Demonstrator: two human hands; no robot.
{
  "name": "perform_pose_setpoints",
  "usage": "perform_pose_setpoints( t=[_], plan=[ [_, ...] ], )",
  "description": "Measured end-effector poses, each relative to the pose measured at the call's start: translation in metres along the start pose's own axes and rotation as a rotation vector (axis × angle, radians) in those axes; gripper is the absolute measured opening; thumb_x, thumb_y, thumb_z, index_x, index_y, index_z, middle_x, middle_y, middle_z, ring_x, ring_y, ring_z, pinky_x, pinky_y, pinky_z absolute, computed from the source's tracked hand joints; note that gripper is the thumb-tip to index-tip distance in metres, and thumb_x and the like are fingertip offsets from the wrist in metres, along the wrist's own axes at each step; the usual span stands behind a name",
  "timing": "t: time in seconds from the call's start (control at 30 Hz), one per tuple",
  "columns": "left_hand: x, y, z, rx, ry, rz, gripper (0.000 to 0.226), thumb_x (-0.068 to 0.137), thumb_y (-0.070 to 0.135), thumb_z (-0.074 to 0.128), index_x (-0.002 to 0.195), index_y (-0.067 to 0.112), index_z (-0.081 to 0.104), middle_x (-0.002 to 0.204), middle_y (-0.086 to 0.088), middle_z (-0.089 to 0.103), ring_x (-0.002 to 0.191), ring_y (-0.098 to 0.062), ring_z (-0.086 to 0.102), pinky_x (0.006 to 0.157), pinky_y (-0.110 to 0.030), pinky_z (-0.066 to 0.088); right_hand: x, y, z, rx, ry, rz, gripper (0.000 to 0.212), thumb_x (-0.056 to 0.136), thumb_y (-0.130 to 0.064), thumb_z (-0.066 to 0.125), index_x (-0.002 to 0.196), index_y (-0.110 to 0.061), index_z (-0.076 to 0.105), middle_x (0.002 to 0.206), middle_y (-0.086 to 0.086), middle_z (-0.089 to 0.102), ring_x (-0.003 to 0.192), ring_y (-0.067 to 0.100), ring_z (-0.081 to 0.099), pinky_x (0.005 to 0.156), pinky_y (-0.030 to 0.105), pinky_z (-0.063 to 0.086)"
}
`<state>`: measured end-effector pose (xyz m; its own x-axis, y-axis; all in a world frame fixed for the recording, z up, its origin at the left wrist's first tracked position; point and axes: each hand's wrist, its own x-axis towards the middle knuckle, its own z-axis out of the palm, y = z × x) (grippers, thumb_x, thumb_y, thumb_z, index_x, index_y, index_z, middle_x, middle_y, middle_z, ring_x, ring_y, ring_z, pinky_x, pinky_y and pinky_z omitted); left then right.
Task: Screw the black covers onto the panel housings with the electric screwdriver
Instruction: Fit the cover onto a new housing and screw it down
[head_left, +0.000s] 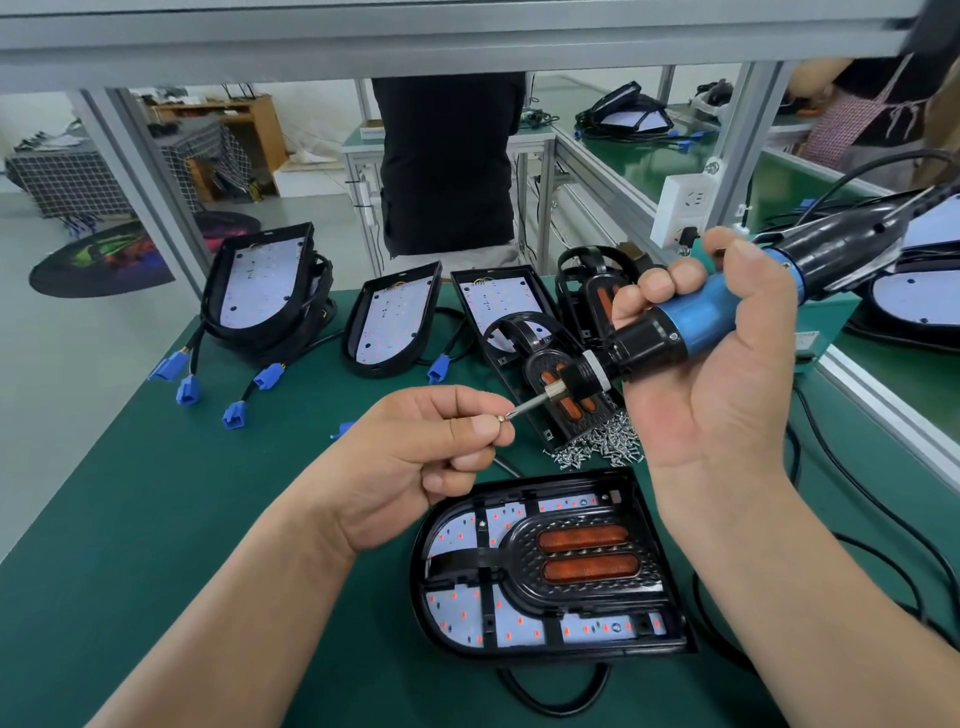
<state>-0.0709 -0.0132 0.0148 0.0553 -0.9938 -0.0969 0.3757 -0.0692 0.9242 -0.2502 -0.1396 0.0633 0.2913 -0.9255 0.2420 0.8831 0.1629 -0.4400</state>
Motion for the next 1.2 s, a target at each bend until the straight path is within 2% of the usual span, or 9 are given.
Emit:
perform_pose_setpoints(
  t=[0.43,0.57,1.2],
  plan=[
    [-0.0010,-0.0004,0.0024,0.078,-0.012,-0.006,0.004,0.093,0.007,0.069,0.094,0.006,0.072,0.089,-0.012,0.064,0.063,-0.009,0.043,0.045,-0.014,0.035,-0.0022,0.0030,-0.0022,-0.027,0.000,-0.014,0.004,0.101,-0.017,0.060,0.105,-0.016,0.059,0.082,0.000,0.054,0.074,0.016,0.053,0.086,0.034,0.047],
    [-0.0013,-0.0003,0.0027,0.091,-0.011,-0.002,0.007,0.094,0.011,0.068,0.090,0.010,0.074,0.088,-0.010,0.063,0.064,-0.009,0.042,0.046,-0.014,0.034,-0.0017,0.0025,-0.0020,-0.014,0.011,-0.012,0.003,0.101,-0.017,0.060,0.104,-0.016,0.060,0.081,0.000,0.054,0.073,0.016,0.053,0.087,0.034,0.046],
    [-0.0006,-0.0027,0.0008,0.161,-0.017,0.021,0.009,0.097,0.014,0.067,0.093,0.009,0.072,0.088,-0.009,0.062,0.063,-0.009,0.042,0.047,-0.015,0.035,-0.0024,0.0016,-0.0042,-0.042,0.008,-0.014,0.002,0.102,-0.017,0.059,0.104,-0.016,0.060,0.081,-0.001,0.054,0.074,0.015,0.052,0.088,0.034,0.046]
  ],
)
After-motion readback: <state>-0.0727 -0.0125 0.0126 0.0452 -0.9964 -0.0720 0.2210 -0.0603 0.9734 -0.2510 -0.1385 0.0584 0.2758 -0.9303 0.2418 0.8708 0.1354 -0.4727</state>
